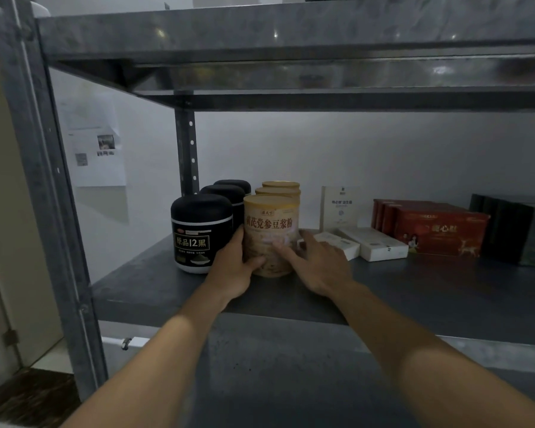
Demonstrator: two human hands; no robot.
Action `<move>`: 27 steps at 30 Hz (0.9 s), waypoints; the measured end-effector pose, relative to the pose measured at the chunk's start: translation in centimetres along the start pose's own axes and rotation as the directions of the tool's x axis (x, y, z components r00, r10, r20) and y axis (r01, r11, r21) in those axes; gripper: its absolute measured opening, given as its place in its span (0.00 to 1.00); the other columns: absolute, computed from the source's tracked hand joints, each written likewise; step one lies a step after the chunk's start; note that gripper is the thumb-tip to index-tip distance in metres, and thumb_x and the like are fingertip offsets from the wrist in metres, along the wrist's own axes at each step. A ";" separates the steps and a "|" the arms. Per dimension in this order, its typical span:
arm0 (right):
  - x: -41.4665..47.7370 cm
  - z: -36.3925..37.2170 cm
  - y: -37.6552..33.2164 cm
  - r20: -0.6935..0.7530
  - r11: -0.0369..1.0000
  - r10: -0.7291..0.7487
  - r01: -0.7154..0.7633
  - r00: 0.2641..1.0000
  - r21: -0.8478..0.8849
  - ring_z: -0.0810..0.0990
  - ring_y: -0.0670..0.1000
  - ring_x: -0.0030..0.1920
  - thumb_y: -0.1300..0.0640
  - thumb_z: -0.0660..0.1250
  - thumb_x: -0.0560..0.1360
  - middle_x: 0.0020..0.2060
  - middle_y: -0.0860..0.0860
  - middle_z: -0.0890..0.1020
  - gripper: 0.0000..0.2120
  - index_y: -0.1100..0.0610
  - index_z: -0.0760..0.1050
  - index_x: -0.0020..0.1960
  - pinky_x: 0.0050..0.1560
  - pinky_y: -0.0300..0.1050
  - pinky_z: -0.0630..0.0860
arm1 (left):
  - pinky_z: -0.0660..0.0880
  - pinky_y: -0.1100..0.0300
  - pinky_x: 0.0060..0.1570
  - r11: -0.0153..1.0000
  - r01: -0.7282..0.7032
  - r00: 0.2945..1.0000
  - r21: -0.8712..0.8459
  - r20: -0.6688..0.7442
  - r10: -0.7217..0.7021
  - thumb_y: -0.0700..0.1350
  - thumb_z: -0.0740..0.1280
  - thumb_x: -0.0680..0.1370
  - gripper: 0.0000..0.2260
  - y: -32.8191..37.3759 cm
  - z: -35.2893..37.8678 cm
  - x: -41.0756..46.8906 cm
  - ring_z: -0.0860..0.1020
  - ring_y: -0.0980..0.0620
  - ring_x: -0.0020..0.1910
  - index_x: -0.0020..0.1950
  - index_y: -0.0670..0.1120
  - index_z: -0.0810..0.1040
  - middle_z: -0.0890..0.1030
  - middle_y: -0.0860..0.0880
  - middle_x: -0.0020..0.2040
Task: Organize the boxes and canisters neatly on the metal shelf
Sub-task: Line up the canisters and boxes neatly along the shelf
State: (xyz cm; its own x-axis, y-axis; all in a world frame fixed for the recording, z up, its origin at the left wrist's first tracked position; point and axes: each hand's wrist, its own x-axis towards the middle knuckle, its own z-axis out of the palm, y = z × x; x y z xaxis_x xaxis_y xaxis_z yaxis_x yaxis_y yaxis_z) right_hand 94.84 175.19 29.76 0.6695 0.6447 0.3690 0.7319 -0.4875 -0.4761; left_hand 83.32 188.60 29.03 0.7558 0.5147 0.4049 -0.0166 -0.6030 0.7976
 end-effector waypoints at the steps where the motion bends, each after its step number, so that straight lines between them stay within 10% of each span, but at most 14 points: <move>1: 0.1 0.1 0.2 -0.005 1.000 -0.004 0.004 1.000 -0.010 0.72 0.56 0.70 0.19 0.44 0.68 0.70 0.53 0.75 0.49 0.49 0.53 0.79 0.71 0.61 0.64 | 0.64 0.58 0.69 1.000 0.002 1.000 -0.009 0.010 -0.002 0.39 0.69 0.78 0.36 0.0 0.0 0.1 0.67 0.52 0.72 0.80 0.53 0.53 0.66 0.51 0.75; 5: 0.3 0.3 0.3 -0.003 0.989 -0.091 0.090 0.996 0.121 0.69 0.54 0.73 0.29 0.53 0.76 0.74 0.49 0.70 0.40 0.45 0.44 0.80 0.74 0.65 0.57 | 0.63 0.62 0.67 1.000 -0.003 0.996 -0.026 0.085 0.005 0.42 0.72 0.75 0.41 0.1 0.2 0.4 0.65 0.54 0.73 0.80 0.54 0.49 0.65 0.53 0.75; 9: -0.1 -0.1 0.3 -0.030 0.940 -0.083 0.088 0.996 0.329 0.75 0.53 0.68 0.40 0.61 0.79 0.71 0.49 0.73 0.30 0.46 0.56 0.78 0.67 0.54 0.72 | 0.63 0.57 0.71 0.999 0.005 0.995 -0.047 0.096 -0.001 0.42 0.73 0.74 0.43 -0.1 0.4 0.7 0.64 0.53 0.74 0.80 0.53 0.49 0.64 0.52 0.76; 27: -0.5 -0.1 0.5 -0.047 0.999 -0.041 0.041 0.998 -0.003 0.76 0.55 0.66 0.34 0.56 0.79 0.67 0.52 0.78 0.31 0.51 0.62 0.76 0.66 0.51 0.70 | 0.61 0.63 0.66 0.999 -0.021 0.998 -0.033 0.055 0.023 0.38 0.69 0.77 0.39 -0.2 0.0 0.5 0.64 0.52 0.73 0.80 0.54 0.50 0.64 0.51 0.76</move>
State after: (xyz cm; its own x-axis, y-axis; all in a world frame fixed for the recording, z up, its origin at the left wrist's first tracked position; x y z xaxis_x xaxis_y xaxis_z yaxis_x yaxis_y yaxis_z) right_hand 94.90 174.58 29.44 0.6440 0.6357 0.4257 0.7592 -0.4622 -0.4582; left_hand 83.74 188.96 29.04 0.7903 0.4661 0.3976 -0.0540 -0.5935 0.8030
